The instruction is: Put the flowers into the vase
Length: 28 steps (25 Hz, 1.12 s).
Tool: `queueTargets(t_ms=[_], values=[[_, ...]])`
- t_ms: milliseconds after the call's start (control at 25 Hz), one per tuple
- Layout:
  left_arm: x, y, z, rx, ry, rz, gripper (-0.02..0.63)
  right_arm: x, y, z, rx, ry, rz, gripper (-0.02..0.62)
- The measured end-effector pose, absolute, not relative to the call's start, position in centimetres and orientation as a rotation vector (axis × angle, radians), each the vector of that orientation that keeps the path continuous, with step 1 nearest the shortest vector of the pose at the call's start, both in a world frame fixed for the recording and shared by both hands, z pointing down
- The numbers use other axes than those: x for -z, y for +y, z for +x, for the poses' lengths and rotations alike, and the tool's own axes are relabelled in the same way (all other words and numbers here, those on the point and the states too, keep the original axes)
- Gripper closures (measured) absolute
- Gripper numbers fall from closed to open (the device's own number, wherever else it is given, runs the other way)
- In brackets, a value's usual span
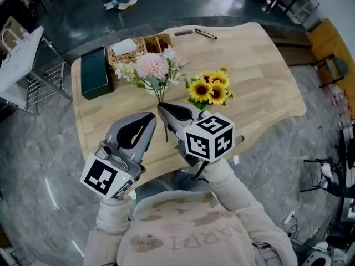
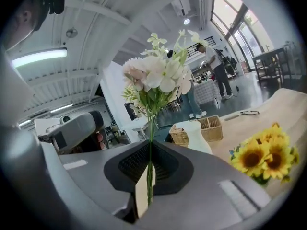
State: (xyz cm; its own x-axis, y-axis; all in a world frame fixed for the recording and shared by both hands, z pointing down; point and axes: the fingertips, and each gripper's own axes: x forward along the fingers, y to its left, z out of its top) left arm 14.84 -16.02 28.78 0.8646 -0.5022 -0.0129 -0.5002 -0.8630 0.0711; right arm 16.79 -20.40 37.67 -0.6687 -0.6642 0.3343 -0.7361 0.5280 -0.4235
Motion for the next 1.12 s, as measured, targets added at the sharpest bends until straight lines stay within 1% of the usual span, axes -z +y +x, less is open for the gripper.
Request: queueTargets(t_ms=[240,440,640,880,1120], values=[[-28.3,-15.1,18.3,0.039,-0.91,2.969,0.606,-35.0,-20.8,19.5,-0.708,-2.748,1.109,0.561],[-28.6,-16.0,18.2,0.017,-0.97,2.94,0.606,-33.4,-23.1,18.9,-0.615,-2.815,1.044,0.561],[-28.6,-16.3,19.1,0.002,-1.027,2.919,0.606,-31.7,-25.4,19.9,-0.494,-2.872,1.045,0.561],[-27.0,-19.4,17.4,0.008,-1.064,2.89,0.606,-28.6,-30.9,18.8,-0.348,-2.909,1.107,0.563],[-28.1,-21.3,16.5,0.001,-1.079,2.882,0.606,-28.3,-34.8,18.3,-0.217,-2.932,1.179,0.563]])
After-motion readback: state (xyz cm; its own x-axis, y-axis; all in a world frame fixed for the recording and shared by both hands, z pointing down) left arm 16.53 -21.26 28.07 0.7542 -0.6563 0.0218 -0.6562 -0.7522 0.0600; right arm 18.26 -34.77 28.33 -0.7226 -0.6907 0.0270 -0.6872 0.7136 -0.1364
